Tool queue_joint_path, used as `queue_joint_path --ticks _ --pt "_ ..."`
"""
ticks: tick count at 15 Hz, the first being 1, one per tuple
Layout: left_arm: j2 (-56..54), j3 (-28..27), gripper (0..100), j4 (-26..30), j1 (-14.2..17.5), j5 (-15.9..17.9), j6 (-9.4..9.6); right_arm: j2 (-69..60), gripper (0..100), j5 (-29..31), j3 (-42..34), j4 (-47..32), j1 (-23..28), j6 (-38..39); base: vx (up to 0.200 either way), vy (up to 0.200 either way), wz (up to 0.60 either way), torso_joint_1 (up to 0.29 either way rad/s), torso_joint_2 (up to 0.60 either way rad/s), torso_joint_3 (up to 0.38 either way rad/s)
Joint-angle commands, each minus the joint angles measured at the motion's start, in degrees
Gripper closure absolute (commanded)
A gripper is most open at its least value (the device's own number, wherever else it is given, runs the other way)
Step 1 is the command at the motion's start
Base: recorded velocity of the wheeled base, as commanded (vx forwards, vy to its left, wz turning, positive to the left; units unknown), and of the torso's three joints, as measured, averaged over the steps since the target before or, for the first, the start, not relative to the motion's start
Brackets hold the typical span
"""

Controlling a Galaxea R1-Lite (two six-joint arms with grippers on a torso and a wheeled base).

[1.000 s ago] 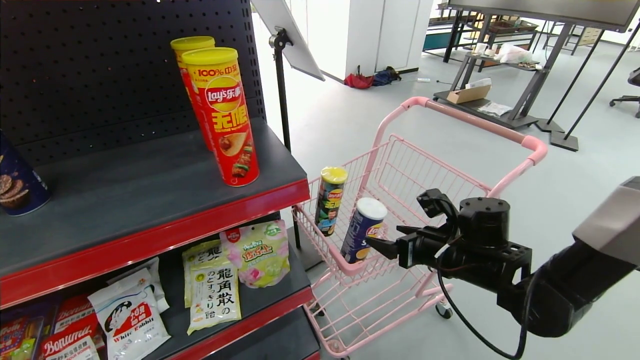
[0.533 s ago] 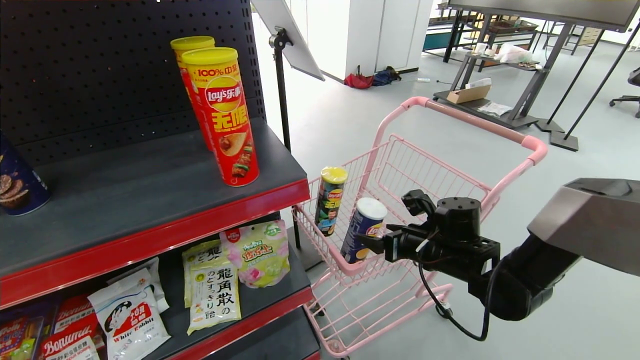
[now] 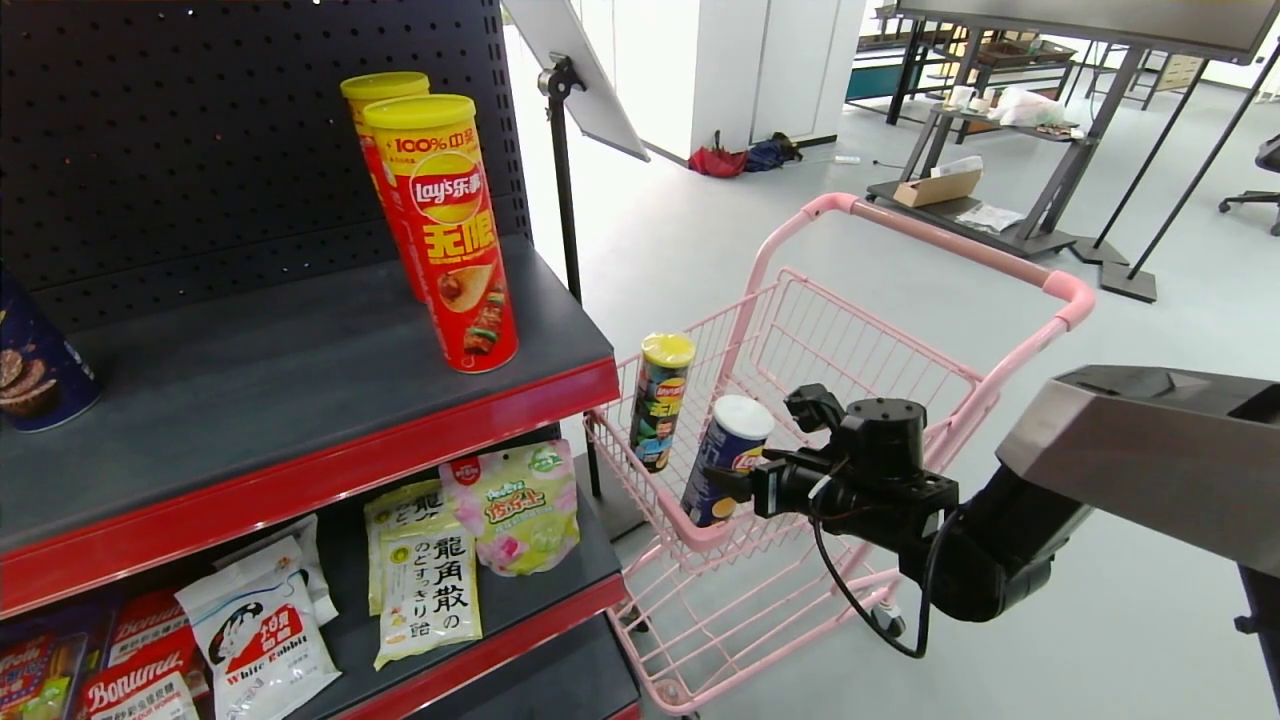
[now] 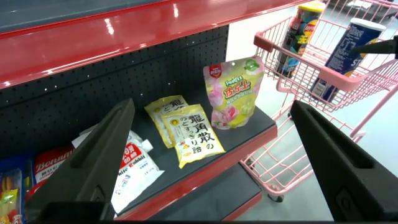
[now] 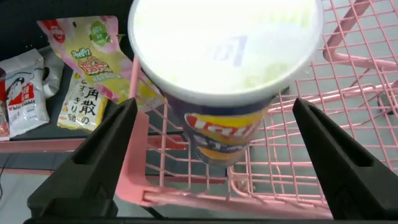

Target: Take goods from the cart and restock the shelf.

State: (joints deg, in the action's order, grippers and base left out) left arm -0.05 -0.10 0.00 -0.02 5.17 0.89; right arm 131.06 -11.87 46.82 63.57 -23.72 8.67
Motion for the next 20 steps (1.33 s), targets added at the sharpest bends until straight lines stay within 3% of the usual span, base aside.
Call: queue_joint_path --ticks 1,9,10,14,17,20 --pt "0.05 0.01 0 0.0 0.02 0.02 -0.01 1.39 0 -0.08 2.13 -0.03 0.17 0.03 0.0 0.0 0.0 0.0 0.0 0.0" --pt "0.05 0.01 0 -0.09 0.02 0.02 0.25 5.7 0 0.01 8.02 -0.03 0.08 0.03 0.0 0.0 0.0 0.0 0.0 0.0" --pt "0.05 0.01 0 -0.09 0.02 0.02 0.25 5.87 100 0.01 8.46 0.06 0.08 0.12 0.0 0.0 0.0 0.0 0.0 0.0" --pt "0.05 0.01 0 -0.09 0.02 0.02 0.25 5.78 100 0.1 9.07 0.06 -0.1 0.03 0.0 0.0 0.0 0.0 0.0 0.0" --pt "0.05 0.01 0 -0.09 0.02 0.02 0.25 0.16 100 4.49 8.9 -1.52 -0.71 -0.32 0.0 0.0 0.0 0.0 0.0 0.0" --pt "0.05 0.01 0 -0.09 0.02 0.02 0.16 -16.1 100 6.6 9.69 -12.07 -0.71 -1.02 0.0 0.0 0.0 0.0 0.0 0.0"
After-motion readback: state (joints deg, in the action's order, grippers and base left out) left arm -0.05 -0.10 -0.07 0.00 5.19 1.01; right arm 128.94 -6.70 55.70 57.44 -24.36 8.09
